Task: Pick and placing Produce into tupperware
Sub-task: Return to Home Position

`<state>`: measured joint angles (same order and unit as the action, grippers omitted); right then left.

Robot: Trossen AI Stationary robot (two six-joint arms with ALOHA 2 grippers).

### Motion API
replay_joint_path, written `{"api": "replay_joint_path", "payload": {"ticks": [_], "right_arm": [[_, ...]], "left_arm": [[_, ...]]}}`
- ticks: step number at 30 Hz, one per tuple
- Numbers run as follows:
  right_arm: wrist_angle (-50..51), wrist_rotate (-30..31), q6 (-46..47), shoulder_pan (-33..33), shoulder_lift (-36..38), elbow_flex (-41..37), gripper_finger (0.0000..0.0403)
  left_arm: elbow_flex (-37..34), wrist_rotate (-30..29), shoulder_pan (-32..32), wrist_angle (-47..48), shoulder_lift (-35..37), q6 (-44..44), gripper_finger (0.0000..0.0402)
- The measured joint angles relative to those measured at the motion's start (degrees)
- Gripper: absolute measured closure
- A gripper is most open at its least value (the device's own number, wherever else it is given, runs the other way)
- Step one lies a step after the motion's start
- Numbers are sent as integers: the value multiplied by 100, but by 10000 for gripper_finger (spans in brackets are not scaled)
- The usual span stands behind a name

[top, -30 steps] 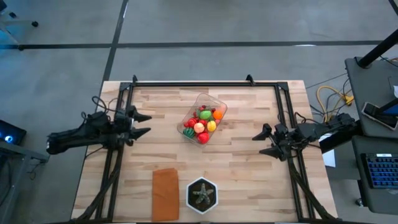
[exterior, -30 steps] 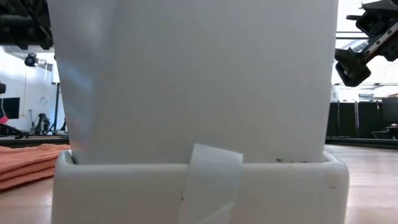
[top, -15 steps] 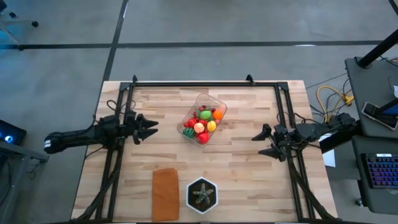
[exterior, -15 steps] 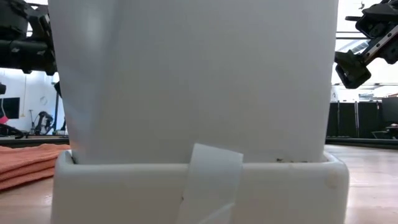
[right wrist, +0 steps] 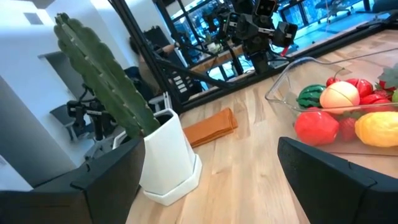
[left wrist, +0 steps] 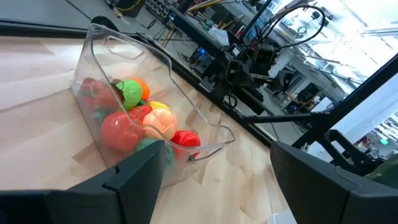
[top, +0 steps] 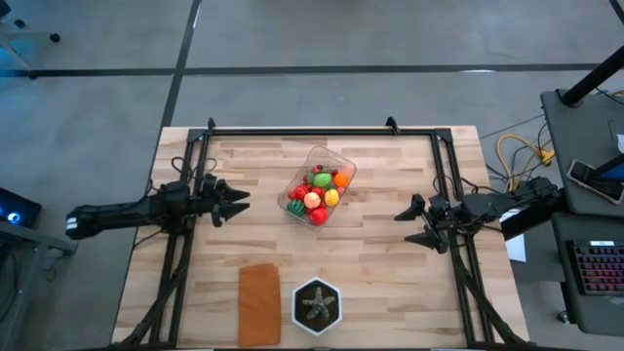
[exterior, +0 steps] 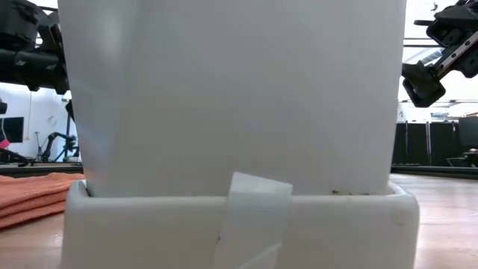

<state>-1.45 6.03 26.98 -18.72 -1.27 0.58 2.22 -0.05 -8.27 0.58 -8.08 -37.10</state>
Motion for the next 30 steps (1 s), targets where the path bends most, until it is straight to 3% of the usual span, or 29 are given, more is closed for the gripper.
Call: {"api": "replay_joint_path", "payload": {"ticks": [30], "right_arm": [[-2,1,-1,0,-2,0,44]], "left_arm": [[0,7,0,-10,-255,0,125]]}}
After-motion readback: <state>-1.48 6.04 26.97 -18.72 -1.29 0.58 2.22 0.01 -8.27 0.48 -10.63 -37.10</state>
